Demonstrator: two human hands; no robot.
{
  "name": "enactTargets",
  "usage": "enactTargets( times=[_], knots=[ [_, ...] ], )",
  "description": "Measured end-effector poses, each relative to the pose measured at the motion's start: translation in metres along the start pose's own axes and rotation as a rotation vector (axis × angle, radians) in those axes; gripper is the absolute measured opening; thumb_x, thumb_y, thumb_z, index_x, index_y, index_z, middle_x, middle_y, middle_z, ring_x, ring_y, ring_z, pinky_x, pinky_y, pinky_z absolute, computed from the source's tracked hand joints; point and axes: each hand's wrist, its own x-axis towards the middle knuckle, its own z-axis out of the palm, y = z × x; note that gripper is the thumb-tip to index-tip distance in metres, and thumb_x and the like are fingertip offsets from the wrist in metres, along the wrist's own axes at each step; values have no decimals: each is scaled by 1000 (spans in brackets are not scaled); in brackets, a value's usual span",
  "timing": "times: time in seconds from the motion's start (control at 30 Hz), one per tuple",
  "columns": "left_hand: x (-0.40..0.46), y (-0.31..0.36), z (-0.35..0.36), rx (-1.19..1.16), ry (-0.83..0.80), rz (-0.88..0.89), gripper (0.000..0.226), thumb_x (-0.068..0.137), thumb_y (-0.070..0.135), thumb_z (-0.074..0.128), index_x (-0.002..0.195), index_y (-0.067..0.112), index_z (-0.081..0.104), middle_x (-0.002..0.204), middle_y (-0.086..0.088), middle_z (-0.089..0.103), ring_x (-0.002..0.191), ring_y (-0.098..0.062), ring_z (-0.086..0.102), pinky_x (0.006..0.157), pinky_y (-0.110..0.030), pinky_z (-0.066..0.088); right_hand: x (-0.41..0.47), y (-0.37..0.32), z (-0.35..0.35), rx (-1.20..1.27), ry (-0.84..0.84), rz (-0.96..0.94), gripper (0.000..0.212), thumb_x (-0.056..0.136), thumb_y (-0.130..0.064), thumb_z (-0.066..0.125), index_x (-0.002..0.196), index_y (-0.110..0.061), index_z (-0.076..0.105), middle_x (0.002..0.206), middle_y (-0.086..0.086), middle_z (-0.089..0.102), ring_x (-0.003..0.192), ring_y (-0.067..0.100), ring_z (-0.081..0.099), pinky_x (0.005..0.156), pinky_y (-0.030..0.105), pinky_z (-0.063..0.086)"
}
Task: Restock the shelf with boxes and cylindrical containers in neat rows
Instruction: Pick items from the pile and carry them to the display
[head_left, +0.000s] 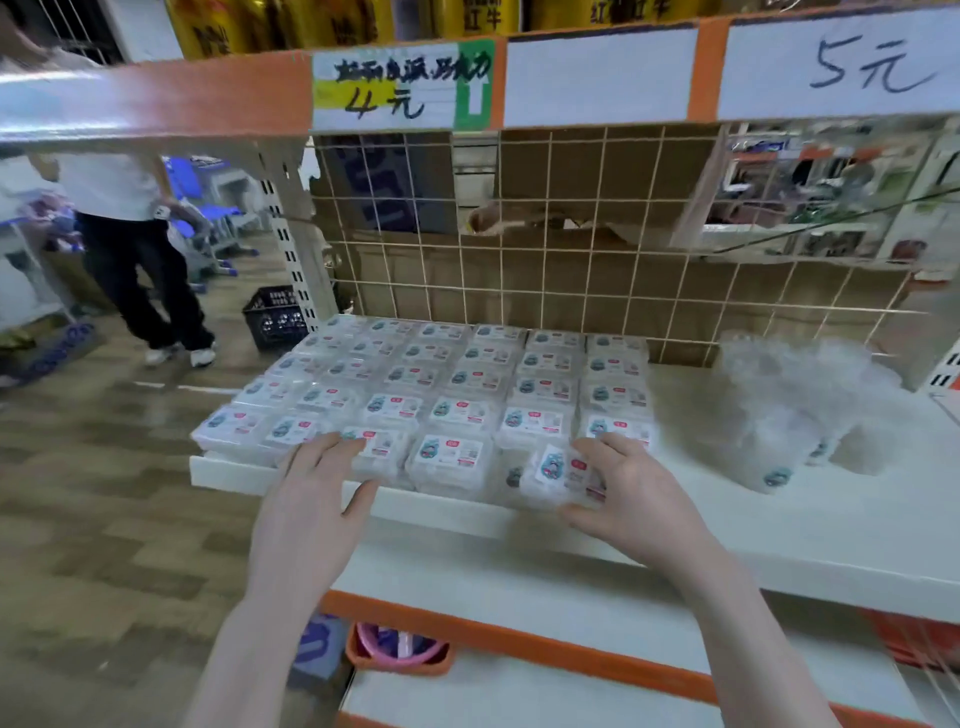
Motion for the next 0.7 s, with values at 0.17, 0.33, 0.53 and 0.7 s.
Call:
enactTargets(
  times=[0.17, 0.33, 0.53, 0.7],
  knots=[
    [11, -21, 5, -61, -29, 42, 40, 77, 11, 75, 115, 7, 66, 121, -12, 61, 116, -34, 52, 95, -46, 43, 18, -18, 11, -73, -28, 32, 72, 76, -49, 65, 138, -21, 41, 130, 0, 44, 120, 19, 38, 102, 26, 28],
    [22, -23, 8, -91, -50, 77, 38, 82, 16, 70, 119, 10, 64, 126, -10, 58, 120, -31, 48, 102, -42, 37, 32, -27, 16, -131, -62, 58, 74, 76, -51, 65, 139, -23, 39, 130, 0, 43, 119, 19, 34, 101, 28, 28],
    [30, -27, 15, -142, -100, 93, 38, 85, 19, 66, 123, 12, 61, 129, -6, 55, 124, -26, 42, 105, -38, 33, 39, -29, 22, -128, -66, 55, 74, 76, -51, 64, 140, -24, 39, 130, -2, 42, 120, 18, 33, 103, 28, 29],
    [33, -29, 18, -141, -105, 109, 36, 84, 16, 68, 119, 11, 64, 126, -8, 57, 121, -28, 46, 103, -38, 33, 34, -25, 25, -1, -28, 42, 64, 77, -38, 72, 135, -25, 48, 127, -3, 42, 118, 15, 35, 98, 22, 30]
  ],
)
